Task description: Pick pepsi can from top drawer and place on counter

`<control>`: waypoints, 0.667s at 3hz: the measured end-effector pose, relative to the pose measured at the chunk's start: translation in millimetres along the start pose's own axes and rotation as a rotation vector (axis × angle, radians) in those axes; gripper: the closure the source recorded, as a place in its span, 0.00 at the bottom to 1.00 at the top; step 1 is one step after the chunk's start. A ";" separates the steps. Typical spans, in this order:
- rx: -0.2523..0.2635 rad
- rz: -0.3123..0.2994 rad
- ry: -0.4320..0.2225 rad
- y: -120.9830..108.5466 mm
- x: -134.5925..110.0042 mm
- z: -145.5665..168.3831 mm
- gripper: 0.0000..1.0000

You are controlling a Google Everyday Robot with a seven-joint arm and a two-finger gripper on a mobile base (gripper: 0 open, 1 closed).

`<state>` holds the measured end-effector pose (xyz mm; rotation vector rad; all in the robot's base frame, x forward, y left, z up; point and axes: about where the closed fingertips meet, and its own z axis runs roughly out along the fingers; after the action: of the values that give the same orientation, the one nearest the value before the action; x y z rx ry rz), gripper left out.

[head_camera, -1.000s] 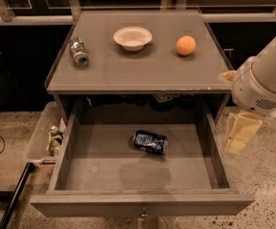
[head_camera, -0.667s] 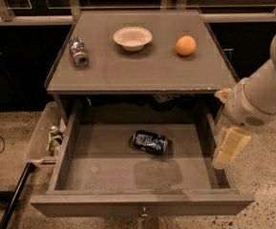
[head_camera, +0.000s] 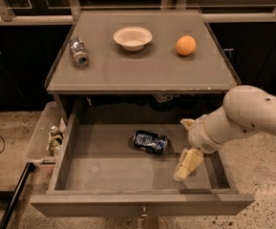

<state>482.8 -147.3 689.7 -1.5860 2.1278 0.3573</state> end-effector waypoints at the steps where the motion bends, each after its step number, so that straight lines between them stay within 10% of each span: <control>1: 0.000 0.000 0.000 0.0 0.0 0.1 0.00; 2: 0.013 0.001 -0.054 -6.9 0.8 15.6 0.00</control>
Offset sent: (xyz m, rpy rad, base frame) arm 0.0239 0.0081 -0.0322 0.1184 -0.0670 -0.0151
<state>492.4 -142.8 676.2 -1.5508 2.0864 0.3811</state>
